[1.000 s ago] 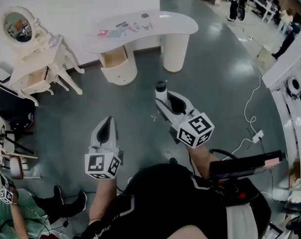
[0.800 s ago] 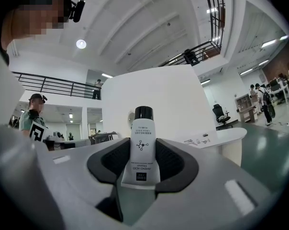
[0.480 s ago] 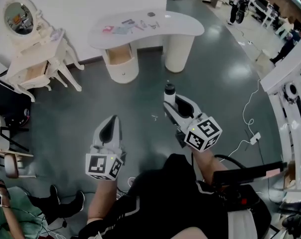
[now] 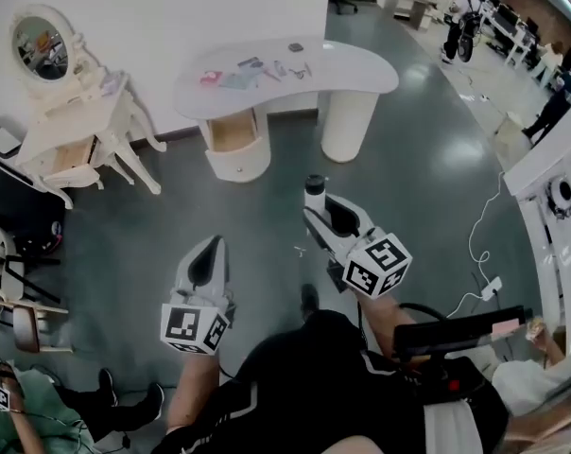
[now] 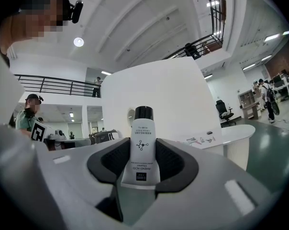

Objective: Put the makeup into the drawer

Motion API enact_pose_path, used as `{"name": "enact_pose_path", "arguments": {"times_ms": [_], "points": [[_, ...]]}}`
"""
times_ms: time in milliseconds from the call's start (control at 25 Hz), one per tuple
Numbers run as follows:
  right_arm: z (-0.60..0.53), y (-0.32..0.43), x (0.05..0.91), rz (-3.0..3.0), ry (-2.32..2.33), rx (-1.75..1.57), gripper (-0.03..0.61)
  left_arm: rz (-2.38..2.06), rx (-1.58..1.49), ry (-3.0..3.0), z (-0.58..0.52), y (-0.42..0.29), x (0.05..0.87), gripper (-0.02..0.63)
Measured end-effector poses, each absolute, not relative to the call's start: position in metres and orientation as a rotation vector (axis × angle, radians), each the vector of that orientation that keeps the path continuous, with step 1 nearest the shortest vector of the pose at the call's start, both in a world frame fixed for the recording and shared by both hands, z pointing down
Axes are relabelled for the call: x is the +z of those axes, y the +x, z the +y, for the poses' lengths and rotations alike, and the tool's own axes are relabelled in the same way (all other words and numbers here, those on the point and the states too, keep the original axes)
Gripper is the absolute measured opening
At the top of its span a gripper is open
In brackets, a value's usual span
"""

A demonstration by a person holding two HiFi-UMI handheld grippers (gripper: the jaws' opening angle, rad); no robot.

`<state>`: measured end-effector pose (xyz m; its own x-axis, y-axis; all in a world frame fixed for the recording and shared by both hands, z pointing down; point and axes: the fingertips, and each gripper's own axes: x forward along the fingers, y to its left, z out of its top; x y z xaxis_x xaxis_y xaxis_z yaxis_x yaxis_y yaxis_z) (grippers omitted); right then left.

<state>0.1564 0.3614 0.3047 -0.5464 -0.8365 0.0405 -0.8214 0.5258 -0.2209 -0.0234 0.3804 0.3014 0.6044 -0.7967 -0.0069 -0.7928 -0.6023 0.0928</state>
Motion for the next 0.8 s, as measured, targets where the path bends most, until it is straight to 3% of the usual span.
{"name": "enact_pose_path", "arguments": {"times_ms": [400,800], "points": [[0.251,0.203,0.283,2.732,-1.375,-0.273,0.170,-1.392,-0.020,2.720,0.266,0.037,0.291,0.000],[0.182,0.222,0.287,2.782,-1.287,-0.283,0.170,-1.506,0.043,2.650,0.197,0.048,0.292,0.000]]}}
